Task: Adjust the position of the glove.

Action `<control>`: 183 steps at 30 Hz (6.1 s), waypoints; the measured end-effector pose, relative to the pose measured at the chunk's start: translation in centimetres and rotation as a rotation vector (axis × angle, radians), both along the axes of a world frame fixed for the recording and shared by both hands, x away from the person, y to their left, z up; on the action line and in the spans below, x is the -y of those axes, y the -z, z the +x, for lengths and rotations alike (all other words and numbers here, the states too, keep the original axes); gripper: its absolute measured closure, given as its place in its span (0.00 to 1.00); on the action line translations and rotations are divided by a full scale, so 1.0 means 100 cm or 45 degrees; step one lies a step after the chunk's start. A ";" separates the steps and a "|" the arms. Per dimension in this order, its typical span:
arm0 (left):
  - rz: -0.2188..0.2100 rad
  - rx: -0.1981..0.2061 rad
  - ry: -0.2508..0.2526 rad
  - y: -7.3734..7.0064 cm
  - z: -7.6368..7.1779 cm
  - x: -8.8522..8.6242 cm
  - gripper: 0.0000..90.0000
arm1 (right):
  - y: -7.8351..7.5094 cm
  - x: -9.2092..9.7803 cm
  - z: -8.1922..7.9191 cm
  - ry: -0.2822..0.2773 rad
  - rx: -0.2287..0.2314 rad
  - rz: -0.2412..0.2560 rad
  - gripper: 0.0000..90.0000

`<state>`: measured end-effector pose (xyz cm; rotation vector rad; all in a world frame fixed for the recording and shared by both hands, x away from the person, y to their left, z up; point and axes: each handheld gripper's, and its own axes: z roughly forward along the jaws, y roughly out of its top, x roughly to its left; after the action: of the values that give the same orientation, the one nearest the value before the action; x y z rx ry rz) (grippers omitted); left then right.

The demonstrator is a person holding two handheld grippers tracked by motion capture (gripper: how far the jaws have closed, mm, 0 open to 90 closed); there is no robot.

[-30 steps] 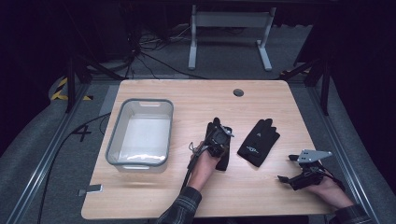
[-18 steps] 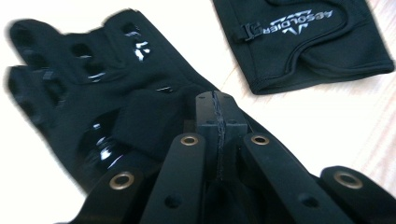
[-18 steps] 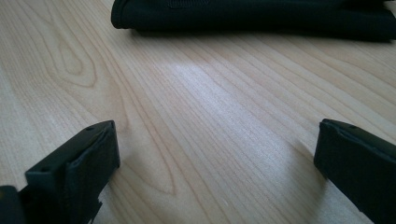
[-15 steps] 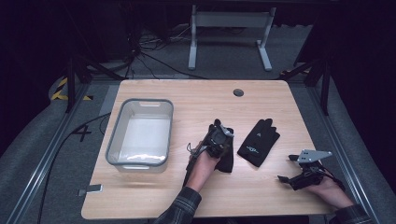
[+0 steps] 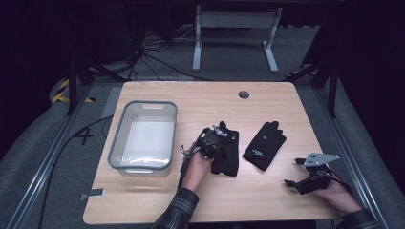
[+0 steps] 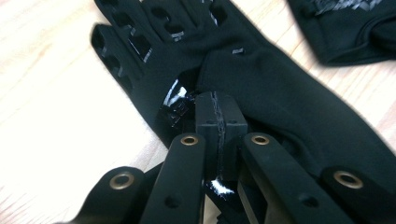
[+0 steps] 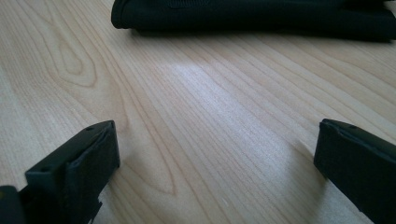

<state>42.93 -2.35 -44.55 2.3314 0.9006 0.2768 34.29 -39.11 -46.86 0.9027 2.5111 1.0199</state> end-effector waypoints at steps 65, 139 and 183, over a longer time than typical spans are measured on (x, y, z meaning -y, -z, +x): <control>-0.053 -0.013 0.137 -0.004 -0.084 -0.025 0.51 | 0.000 0.000 0.000 0.000 0.000 0.000 0.01; -0.088 0.082 0.138 0.032 -0.090 -0.052 0.00 | -0.021 -0.045 0.032 -0.159 -0.104 -0.070 1.00; -0.089 0.086 0.139 0.032 -0.090 -0.052 0.00 | -0.029 0.054 0.039 0.171 -0.087 -0.172 1.00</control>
<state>33.92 2.82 -47.74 2.2830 0.7361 0.2725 38.15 -44.51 -43.98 1.0648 2.5003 0.7810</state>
